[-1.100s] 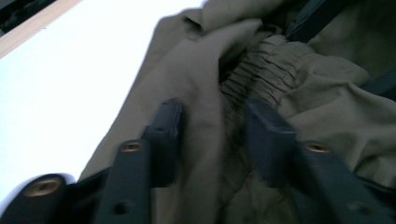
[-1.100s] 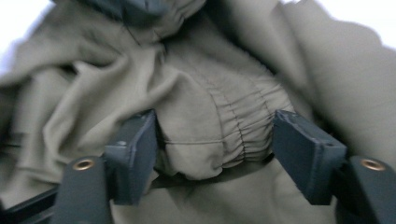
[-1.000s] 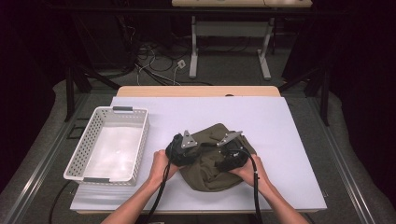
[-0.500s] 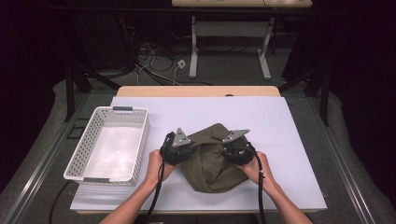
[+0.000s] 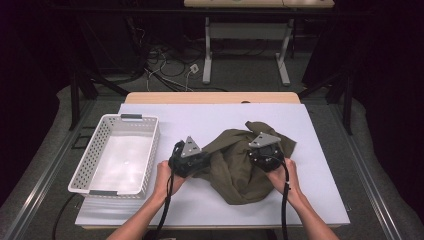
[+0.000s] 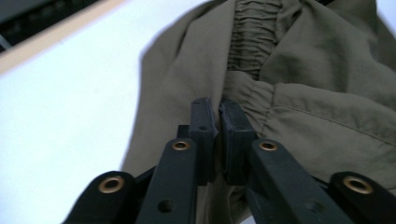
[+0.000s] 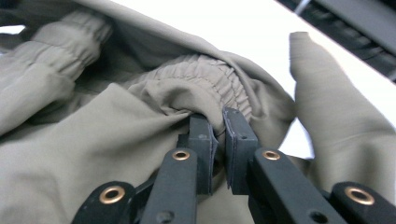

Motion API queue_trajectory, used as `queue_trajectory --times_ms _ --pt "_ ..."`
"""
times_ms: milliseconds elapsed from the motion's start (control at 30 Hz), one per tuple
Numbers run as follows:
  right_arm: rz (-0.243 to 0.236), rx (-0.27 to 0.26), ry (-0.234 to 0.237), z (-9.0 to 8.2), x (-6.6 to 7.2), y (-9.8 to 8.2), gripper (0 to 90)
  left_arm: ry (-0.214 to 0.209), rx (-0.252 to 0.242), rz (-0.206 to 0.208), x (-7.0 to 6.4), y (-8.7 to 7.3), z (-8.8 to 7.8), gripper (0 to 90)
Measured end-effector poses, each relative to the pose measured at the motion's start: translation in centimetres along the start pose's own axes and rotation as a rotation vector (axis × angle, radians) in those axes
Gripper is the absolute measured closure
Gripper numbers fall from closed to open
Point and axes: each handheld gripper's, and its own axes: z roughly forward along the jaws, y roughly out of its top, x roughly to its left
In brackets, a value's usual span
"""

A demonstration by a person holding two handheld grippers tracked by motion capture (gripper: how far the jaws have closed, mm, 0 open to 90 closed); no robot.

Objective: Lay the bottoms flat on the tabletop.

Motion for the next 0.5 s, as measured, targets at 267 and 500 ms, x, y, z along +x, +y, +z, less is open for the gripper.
queue_trajectory --times_ms 267,500 --pt "0.048 0.063 0.039 0.3 -0.5 -0.4 47.9 0.074 0.073 -0.013 0.4 -1.4 2.4 74.1" --pt "0.055 0.072 0.137 -0.2 0.6 -0.1 34.2 0.150 0.069 -0.034 1.0 -1.6 2.2 85.9"
